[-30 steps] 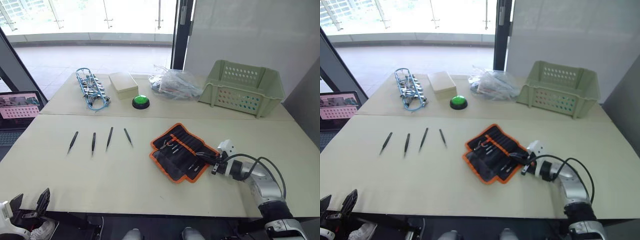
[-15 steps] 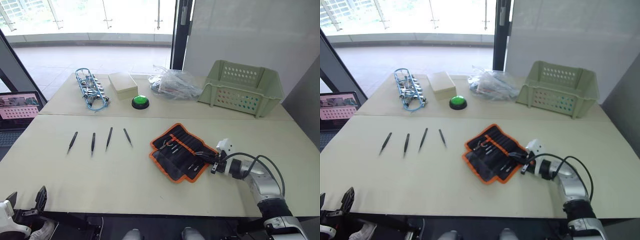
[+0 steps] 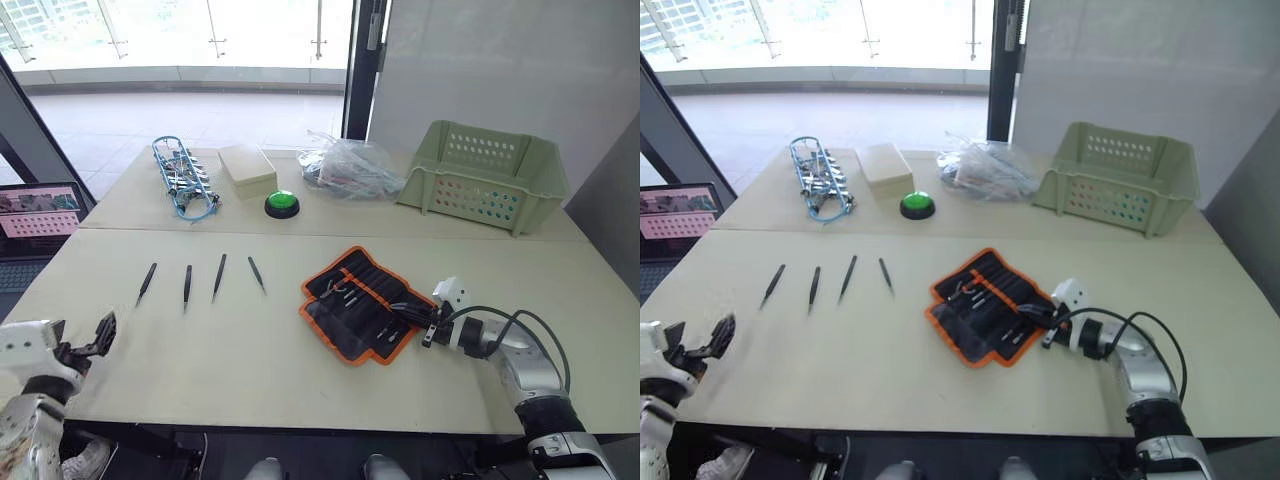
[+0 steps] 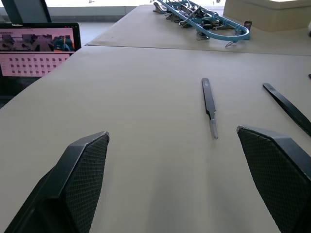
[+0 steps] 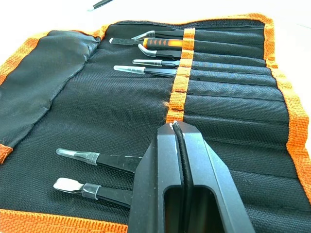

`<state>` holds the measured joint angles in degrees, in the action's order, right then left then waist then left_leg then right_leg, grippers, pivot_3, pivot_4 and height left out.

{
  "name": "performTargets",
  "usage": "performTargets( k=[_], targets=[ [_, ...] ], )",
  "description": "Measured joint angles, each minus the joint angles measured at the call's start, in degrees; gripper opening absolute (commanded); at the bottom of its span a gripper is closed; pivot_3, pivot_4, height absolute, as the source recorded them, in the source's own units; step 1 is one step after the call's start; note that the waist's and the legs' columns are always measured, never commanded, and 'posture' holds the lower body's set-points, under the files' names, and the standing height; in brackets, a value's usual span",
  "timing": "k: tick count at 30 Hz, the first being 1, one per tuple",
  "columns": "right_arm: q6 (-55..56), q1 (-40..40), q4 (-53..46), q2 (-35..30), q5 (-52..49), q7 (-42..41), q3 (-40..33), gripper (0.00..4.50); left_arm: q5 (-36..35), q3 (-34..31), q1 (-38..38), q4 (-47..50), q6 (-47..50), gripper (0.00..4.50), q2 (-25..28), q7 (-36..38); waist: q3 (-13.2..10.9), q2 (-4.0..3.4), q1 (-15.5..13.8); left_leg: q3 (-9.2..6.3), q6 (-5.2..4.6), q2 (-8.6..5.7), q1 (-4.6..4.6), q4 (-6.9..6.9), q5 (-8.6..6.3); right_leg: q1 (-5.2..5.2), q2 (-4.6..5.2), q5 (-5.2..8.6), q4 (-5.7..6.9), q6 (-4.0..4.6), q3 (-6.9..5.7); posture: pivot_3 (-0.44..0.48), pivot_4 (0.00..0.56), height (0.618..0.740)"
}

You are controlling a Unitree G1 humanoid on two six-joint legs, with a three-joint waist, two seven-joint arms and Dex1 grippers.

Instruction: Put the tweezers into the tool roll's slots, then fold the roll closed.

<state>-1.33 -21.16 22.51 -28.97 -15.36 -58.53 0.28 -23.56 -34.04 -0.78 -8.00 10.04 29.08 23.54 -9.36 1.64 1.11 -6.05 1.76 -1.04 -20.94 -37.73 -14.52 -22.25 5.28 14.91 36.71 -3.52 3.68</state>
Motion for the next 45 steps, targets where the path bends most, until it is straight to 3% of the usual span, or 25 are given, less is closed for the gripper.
performTargets(
  k=[13,17,31,32,40,41,45],
  targets=[
    [-0.2,0.8,-1.8,0.0,0.6,1.3,0.1,0.0,4.5,7.6,14.3,-12.9,1.9,4.47,1.0,-3.1,0.0,0.01,0.0,-0.02,0.01,0.0,-0.04,0.02,0.0,-0.08,0.02,-0.01,0.04,0.0,0.0,0.0,0.15,0.74],
    [-0.3,0.9,-2.2,0.0,0.6,1.6,0.1,0.0,4.5,8.5,16.1,-13.2,4.2,3.43,0.9,-4.4,0.0,0.0,0.1,-0.02,0.01,-0.01,-0.05,0.02,0.0,-0.09,0.02,-0.01,0.04,0.0,0.0,0.0,0.15,0.74],
    [-0.4,1.2,-2.5,0.0,0.7,2.0,0.1,0.0,5.7,10.0,18.8,-14.9,9.0,3.43,2.8,-5.2,0.0,-0.01,0.0,-0.02,0.01,-0.01,-0.03,0.02,0.0,-0.09,0.02,-0.01,0.06,0.0,0.0,0.0,0.15,0.74],
    [-0.4,1.2,-2.5,0.0,0.7,2.0,0.1,0.0,5.8,10.2,19.0,-15.3,9.0,2.91,3.0,-5.1,0.0,-0.04,0.0,-0.02,0.01,-0.01,-0.02,0.02,0.0,-0.08,0.02,-0.01,0.07,0.0,0.0,0.0,0.15,0.74],
    [-0.3,1.2,-2.5,0.0,0.7,2.4,0.1,0.0,6.3,10.0,20.4,-18.0,8.6,0.26,3.7,-5.3,0.0,-0.06,-0.3,-0.03,0.01,-0.04,-0.01,0.02,0.0,-0.06,0.05,-0.01,0.07,0.0,0.0,0.0,0.15,0.74],
    [-0.3,1.2,-2.5,0.0,0.7,2.4,0.1,0.0,6.4,10.0,20.4,-18.2,8.4,0.08,3.7,-5.3,0.0,-0.06,-0.3,-0.02,0.01,-0.04,-0.01,0.02,0.0,-0.06,0.05,-0.01,0.07,0.0,0.0,0.0,0.15,0.74],
    [-0.3,1.2,-2.5,0.0,0.7,2.5,0.1,0.0,6.5,10.0,20.6,-19.0,7.2,0.08,3.7,-4.9,0.0,-0.06,-0.3,-0.02,0.02,-0.05,-0.01,0.02,0.0,-0.05,0.05,-0.01,0.07,0.0,0.0,0.0,0.15,0.74]
  ],
)
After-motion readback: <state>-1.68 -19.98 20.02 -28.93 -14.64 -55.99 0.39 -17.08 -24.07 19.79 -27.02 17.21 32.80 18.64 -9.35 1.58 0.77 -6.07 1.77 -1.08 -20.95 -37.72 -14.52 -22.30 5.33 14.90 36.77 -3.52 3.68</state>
